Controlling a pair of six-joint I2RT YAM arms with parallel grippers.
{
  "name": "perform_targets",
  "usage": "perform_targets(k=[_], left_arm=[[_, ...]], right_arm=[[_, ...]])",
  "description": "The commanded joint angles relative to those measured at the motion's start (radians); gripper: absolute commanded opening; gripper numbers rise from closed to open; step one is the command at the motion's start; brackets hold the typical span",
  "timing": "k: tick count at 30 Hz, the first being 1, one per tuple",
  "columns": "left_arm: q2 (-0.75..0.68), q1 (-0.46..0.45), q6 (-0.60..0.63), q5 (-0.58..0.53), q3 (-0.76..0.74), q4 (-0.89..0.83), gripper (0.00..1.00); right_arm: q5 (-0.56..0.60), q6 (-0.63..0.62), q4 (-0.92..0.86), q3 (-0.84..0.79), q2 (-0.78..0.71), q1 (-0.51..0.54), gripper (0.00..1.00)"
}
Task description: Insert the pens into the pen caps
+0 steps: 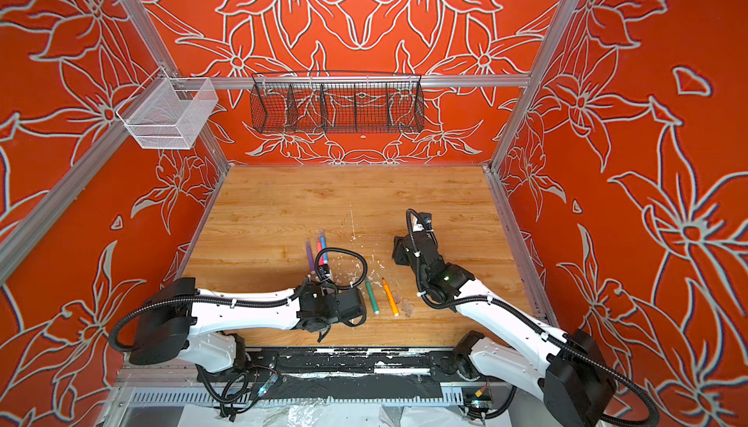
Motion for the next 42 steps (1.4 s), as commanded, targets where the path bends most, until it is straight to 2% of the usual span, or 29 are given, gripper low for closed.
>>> perform_targets(k=[1,10,13,18,21,27,31,37,42], left_arm=[[0.036,-0.001,-0.026,-0.002,-0.01,0.032,0.45],[0.143,0.023,0.008,0.019,0.042,0.049,0.46],[0.183,0.069,0.02,0.05,0.05,0.061,0.45],[0.241,0.082,0.003,0.075,0.063,0.051,0.3],[0.252,0.084,-0.02,0.072,0.064,0.029,0.24],[0.26,0.097,-0.045,0.053,0.05,-0.003,0.22],[0.269,0.111,-0.018,0.075,0.042,0.03,0.2],[0.26,0.17,0.097,0.189,-0.011,0.187,0.03],[0.234,0.207,0.145,0.229,-0.038,0.229,0.0]], right_arm=[[0.017,0.019,-0.021,0.042,0.013,-0.005,0.64],[0.012,0.024,-0.025,0.044,0.014,-0.006,0.64],[0.009,0.025,-0.023,0.044,0.014,-0.006,0.64],[0.001,0.029,-0.024,0.048,0.021,-0.007,0.64],[0.0,0.031,-0.027,0.047,0.021,-0.007,0.64],[-0.002,0.034,-0.026,0.047,0.021,-0.007,0.64],[-0.002,0.033,-0.028,0.047,0.019,-0.008,0.64],[0.0,0.034,-0.03,0.046,0.019,-0.009,0.64],[-0.001,0.04,-0.033,0.044,0.012,-0.01,0.63]])
